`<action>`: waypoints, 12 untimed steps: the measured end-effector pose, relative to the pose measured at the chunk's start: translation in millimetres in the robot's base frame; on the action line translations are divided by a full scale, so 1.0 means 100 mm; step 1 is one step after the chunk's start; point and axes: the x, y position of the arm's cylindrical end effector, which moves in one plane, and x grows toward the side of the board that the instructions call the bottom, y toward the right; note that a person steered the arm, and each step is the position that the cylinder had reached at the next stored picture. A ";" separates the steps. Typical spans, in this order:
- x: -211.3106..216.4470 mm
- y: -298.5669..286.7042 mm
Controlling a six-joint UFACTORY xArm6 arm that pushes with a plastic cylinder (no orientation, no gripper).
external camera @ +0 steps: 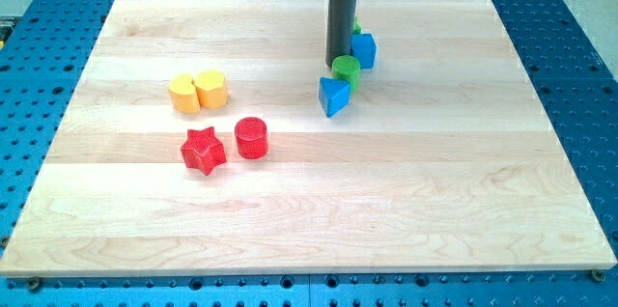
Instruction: Place the green circle diagonally bottom left to the green star
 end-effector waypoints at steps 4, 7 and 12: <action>-0.25 0.49; -0.53 1.32; 0.71 0.90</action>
